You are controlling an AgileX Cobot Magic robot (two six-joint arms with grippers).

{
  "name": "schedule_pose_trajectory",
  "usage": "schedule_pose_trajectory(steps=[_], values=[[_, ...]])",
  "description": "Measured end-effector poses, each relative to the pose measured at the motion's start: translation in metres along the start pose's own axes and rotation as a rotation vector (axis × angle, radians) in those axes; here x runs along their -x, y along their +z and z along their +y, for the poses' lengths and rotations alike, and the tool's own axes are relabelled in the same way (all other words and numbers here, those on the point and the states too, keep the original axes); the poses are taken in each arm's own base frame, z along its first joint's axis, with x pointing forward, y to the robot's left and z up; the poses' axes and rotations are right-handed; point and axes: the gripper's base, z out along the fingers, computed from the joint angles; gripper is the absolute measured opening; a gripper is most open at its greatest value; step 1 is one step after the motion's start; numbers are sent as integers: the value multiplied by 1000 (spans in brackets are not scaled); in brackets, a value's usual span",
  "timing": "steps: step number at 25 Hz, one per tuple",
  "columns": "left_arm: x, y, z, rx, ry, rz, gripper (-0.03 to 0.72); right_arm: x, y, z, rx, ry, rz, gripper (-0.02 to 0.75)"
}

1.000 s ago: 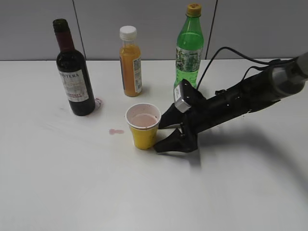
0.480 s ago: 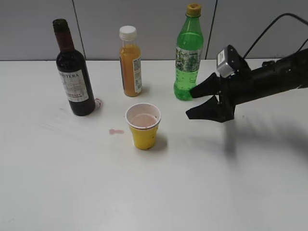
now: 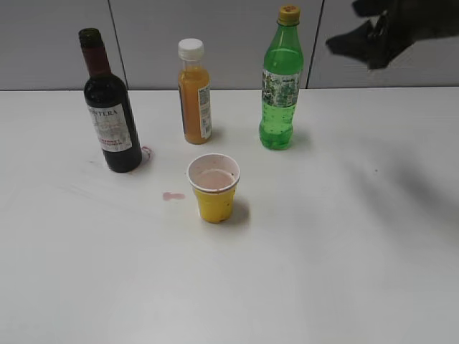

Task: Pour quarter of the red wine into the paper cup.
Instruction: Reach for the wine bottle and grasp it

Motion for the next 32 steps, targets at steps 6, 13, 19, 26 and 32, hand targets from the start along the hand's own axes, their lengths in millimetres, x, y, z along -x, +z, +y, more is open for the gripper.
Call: schedule_pose_trajectory(steps=[6, 13, 19, 26, 32], values=[[0, 0, 0, 0, 0, 0, 267, 7, -52, -54, -684, 249, 134, 597], [0, 0, 0, -1, 0, 0, 267, -24, -87, -79, -881, 823, 272, 594], [0, 0, 0, -1, 0, 0, 267, -28, -78, -85, -522, 977, 545, 594], [0, 0, 0, -1, 0, 0, 267, -17, -80, -84, -320, 1012, 759, 590], [0, 0, 0, -1, 0, 0, 267, -10, -119, -47, -325, 992, 790, 589]])
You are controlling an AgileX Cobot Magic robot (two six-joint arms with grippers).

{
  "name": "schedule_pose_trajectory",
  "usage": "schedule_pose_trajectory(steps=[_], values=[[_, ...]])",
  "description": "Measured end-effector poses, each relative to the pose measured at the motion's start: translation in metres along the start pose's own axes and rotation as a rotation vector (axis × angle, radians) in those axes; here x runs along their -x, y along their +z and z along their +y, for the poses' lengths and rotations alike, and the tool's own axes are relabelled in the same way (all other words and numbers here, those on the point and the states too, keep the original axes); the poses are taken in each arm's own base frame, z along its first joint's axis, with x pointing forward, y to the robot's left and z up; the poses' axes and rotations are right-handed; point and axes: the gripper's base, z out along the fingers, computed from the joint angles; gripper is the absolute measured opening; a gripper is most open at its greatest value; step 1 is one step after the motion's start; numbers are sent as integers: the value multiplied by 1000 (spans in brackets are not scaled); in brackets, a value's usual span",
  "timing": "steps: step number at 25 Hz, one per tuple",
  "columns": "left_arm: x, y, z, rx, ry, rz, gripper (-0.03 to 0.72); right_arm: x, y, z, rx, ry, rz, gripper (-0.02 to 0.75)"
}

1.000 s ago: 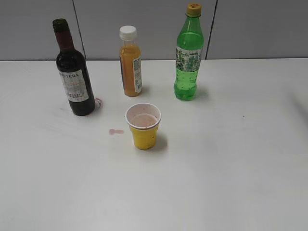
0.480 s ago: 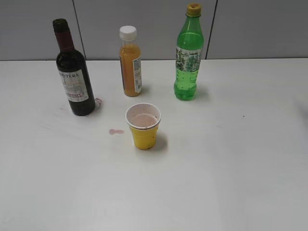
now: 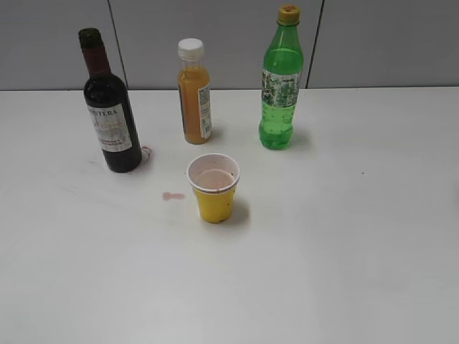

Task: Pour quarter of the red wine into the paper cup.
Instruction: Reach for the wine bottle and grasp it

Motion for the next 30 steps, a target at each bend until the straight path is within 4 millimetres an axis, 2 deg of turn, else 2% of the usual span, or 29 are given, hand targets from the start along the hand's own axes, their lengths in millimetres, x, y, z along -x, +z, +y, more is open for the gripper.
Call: schedule_pose_trajectory(steps=[8, 12, 23, 30], values=[[0, 0, 0, 1, 0, 0, 267, -126, -12, 4, -19, -10, 97, 587], [0, 0, 4, 45, 24, 2, 267, -172, -15, 6, -23, -12, 8, 587], [0, 0, 5, 59, 32, -1, 267, -266, -17, 13, -10, -37, -208, 587], [0, 0, 6, 63, 34, -1, 267, -292, -38, 16, -24, -52, -452, 585]])
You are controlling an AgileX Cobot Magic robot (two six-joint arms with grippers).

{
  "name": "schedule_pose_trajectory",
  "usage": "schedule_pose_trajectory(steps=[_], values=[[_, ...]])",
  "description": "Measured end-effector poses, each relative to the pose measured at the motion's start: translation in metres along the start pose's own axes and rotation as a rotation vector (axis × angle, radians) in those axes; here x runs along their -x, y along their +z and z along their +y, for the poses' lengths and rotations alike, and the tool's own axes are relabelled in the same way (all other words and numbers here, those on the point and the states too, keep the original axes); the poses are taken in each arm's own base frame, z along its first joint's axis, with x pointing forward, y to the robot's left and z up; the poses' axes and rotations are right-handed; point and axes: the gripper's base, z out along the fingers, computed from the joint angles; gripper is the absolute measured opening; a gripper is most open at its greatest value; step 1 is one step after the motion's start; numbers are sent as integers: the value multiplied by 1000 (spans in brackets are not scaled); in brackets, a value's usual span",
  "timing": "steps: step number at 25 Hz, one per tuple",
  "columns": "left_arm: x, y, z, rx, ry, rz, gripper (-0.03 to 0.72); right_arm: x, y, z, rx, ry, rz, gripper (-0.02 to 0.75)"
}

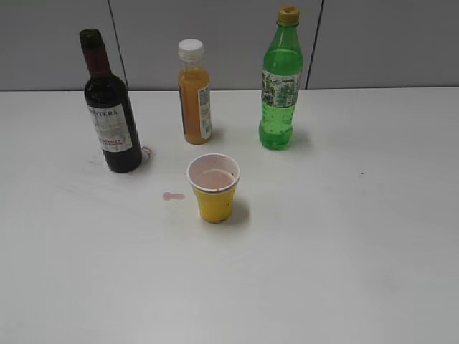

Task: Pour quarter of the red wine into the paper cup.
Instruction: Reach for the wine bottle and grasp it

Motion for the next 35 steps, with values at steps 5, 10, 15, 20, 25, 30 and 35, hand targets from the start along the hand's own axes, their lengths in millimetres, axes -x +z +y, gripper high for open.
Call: schedule_pose_trajectory(steps=[5, 10, 15, 20, 25, 30, 35], values=[[0, 0, 0, 0, 0, 0, 267, -12, -17, 2, -9, -7, -136, 585], [0, 0, 0, 0, 0, 0, 267, -26, -34, 4, -18, -14, -278, 585], [0, 0, 0, 1, 0, -2, 267, -28, -35, 4, -19, -15, -289, 585], [0, 0, 0, 1, 0, -2, 305, -28, -35, 4, 11, -36, -290, 585], [0, 0, 0, 1, 0, -2, 523, -28, -35, 4, 86, -89, -293, 585], [0, 0, -1, -16, -9, -5, 624, -28, -36, 3, 127, -118, -294, 585], [12, -5, -7, -87, -46, -117, 631, -28, -36, 3, 132, -121, -294, 585]])
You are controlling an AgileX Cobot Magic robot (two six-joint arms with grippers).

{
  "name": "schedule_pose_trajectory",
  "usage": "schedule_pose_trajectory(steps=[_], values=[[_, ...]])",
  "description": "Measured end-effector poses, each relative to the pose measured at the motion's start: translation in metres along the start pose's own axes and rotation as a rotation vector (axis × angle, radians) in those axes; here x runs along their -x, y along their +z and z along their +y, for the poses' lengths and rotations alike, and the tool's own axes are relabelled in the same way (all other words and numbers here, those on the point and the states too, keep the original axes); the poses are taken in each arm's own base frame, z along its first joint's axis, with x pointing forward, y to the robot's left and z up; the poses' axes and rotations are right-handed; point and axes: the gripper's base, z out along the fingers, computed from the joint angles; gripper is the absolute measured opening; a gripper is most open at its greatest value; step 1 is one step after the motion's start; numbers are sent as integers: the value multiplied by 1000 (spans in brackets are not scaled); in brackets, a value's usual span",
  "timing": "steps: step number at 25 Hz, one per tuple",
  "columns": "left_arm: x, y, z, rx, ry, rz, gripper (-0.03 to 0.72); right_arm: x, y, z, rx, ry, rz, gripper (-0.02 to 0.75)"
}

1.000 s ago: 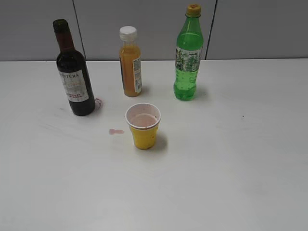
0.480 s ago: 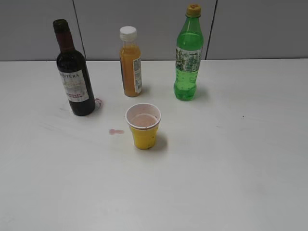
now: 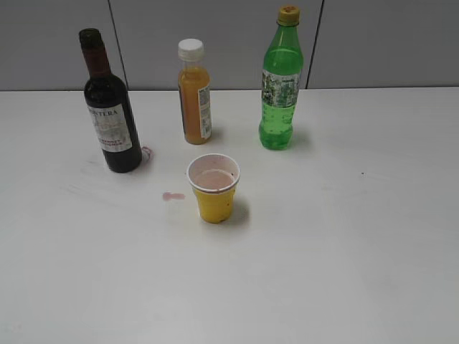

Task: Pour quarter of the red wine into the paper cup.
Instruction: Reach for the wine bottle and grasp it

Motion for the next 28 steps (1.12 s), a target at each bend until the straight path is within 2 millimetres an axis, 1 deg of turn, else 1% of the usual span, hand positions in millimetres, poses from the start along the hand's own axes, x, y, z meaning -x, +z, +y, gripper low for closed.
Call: schedule_pose_trajectory(steps=[2, 5, 8, 11, 16, 22, 25, 28], values=[[9, 0, 0, -3, 20, -87, 631, 0, 0, 0, 0, 0, 0, 585], [22, 6, -1, -17, 15, -157, 626, 0, 0, 0, 0, 0, 0, 585], [38, 17, -2, -39, 3, -209, 616, 0, 0, 0, 0, 0, 0, 585], [56, 34, -2, -54, -21, -266, 610, 0, 0, 0, 0, 0, 0, 585], [82, 72, 2, -40, -81, -319, 604, 0, 0, 0, 0, 0, 0, 585], [98, 115, 7, 7, -94, -366, 593, 0, 0, 0, 0, 0, 0, 585], [100, 138, 1, -12, -64, -363, 592, 0, 0, 0, 0, 0, 0, 585], [98, 164, -12, -61, -20, -339, 592, 0, 0, 0, 0, 0, 0, 585]])
